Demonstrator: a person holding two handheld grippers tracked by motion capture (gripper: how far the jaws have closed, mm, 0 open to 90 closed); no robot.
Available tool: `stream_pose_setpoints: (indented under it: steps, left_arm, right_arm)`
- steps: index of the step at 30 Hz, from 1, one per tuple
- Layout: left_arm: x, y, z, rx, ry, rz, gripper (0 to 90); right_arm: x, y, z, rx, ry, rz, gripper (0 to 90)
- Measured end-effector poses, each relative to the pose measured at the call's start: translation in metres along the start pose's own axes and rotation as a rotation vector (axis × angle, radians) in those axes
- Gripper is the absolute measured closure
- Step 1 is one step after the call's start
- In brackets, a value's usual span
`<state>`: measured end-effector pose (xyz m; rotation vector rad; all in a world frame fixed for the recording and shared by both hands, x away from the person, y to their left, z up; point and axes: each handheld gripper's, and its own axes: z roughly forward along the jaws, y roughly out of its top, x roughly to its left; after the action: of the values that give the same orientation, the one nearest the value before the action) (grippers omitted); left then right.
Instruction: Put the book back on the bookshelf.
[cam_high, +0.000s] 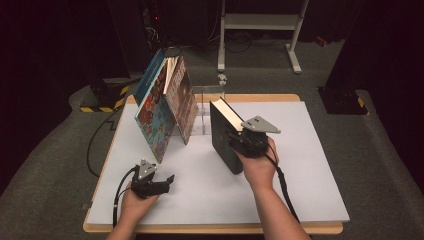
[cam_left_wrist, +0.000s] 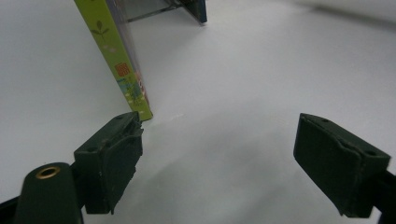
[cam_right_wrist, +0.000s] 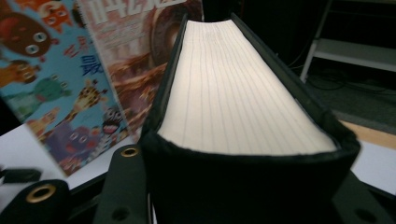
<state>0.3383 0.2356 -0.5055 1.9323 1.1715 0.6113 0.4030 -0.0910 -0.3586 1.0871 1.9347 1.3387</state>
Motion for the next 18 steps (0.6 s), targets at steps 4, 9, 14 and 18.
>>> stream_pose_setpoints:
  steps: [4, 9, 14, 18]
  left_arm:
    - [0.000, 0.000, 0.000, -0.001, -0.003, 0.000, 15.9]
    - [0.002, 0.000, 0.000, -0.001, -0.012, -0.013, 15.8]
    - [0.002, 0.000, 0.000, -0.001, -0.016, -0.019, 15.9]
    - [0.003, 0.000, 0.000, -0.004, -0.019, -0.024, 15.9]
  right_arm:
    - [0.002, 0.008, 0.025, -0.002, -0.037, -0.002, 54.0]
    - [0.002, 0.019, 0.055, -0.009, -0.072, 0.010, 53.9]
    - [0.002, 0.029, 0.082, -0.018, -0.108, 0.010, 53.9]
    - [0.000, 0.036, 0.103, -0.023, -0.128, 0.017, 53.9]
